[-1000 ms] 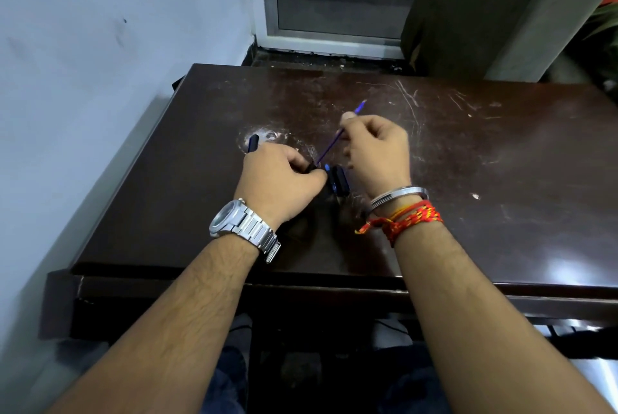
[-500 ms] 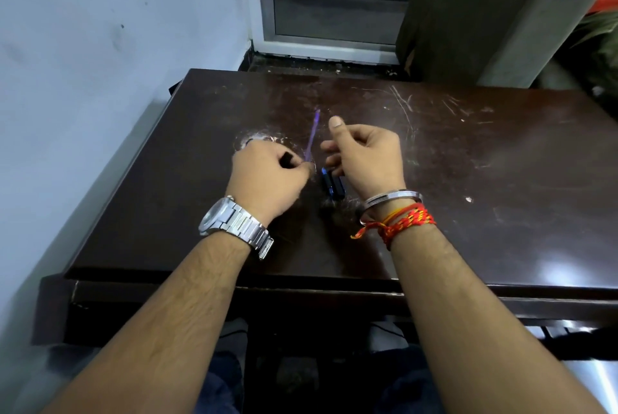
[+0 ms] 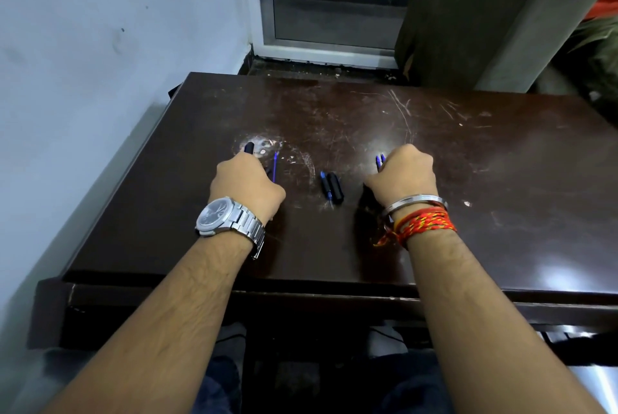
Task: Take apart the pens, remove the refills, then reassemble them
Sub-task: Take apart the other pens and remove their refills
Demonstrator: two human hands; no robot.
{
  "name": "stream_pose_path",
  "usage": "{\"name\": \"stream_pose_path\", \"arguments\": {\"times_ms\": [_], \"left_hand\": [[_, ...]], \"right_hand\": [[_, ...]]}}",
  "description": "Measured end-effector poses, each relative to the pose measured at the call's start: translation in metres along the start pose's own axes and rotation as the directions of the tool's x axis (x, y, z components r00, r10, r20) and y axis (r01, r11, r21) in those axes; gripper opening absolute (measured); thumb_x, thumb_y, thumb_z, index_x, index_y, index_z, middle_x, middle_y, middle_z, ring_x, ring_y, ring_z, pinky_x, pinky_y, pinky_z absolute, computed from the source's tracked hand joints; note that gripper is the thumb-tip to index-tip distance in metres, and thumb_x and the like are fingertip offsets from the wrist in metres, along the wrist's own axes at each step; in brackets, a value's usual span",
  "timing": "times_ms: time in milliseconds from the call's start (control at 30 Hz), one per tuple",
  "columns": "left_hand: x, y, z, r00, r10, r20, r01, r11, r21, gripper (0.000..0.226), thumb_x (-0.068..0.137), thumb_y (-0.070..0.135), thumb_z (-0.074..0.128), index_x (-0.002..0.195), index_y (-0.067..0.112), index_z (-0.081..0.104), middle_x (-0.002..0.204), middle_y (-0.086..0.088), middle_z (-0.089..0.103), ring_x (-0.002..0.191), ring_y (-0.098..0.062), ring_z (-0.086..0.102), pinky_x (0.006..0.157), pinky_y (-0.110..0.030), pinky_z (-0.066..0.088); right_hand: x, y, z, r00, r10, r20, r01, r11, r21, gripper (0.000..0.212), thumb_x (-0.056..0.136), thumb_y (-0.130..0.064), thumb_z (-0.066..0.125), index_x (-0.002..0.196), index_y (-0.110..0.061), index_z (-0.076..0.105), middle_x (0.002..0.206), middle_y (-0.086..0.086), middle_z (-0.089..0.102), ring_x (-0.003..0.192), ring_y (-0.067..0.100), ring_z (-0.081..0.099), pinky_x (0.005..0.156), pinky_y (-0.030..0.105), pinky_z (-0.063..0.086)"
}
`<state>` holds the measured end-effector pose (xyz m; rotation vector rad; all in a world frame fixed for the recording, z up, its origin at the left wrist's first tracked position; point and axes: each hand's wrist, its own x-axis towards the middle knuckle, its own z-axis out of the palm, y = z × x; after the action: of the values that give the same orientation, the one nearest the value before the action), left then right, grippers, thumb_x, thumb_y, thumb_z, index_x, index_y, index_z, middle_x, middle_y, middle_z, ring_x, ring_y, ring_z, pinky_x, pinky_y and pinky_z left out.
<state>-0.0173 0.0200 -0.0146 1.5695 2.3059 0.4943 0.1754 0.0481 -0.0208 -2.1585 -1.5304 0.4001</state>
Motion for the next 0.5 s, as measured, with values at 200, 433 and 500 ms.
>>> {"name": "stream_pose_path", "arguments": {"times_ms": [200, 433, 500], "left_hand": [[-0.002, -0.001, -0.002, 1.0, -0.005, 0.002, 0.005, 0.999, -0.042, 0.019, 0.069, 0.016, 0.076, 0.074, 0.002, 0.063, 0.079, -0.011, 0.066, 0.062, -0.025, 0.062, 0.041, -0.024, 0.035], [-0.007, 0.008, 0.0, 0.993, 0.061, -0.098, -0.082, 0.97, -0.228, 0.024, 0.075, 0.027, 0.058, 0.066, 0.005, 0.063, 0.06, -0.003, 0.06, 0.056, -0.017, 0.054, 0.045, -0.021, 0.034], [-0.008, 0.011, 0.002, 0.991, 0.111, -0.071, -0.129, 0.939, -0.319, 0.028, 0.081, 0.026, 0.051, 0.064, 0.006, 0.057, 0.06, -0.004, 0.058, 0.058, -0.019, 0.053, 0.045, -0.024, 0.033]], "right_hand": [[0.003, 0.004, 0.001, 0.999, 0.032, -0.007, -0.033, 0.999, -0.028, 0.031, 0.08, -0.007, 0.067, 0.064, -0.012, 0.041, 0.078, 0.013, 0.051, 0.083, 0.041, 0.065, 0.064, 0.033, 0.046], [0.007, 0.006, -0.001, 0.997, 0.05, 0.051, -0.048, 0.998, -0.035, 0.013, 0.083, -0.008, 0.069, 0.096, -0.006, 0.069, 0.099, 0.021, 0.065, 0.088, 0.04, 0.066, 0.075, 0.036, 0.054], [0.008, 0.005, -0.002, 0.997, 0.046, 0.064, -0.045, 0.999, -0.022, 0.014, 0.083, -0.006, 0.067, 0.096, -0.007, 0.07, 0.099, 0.021, 0.066, 0.089, 0.04, 0.066, 0.079, 0.038, 0.056]]}}
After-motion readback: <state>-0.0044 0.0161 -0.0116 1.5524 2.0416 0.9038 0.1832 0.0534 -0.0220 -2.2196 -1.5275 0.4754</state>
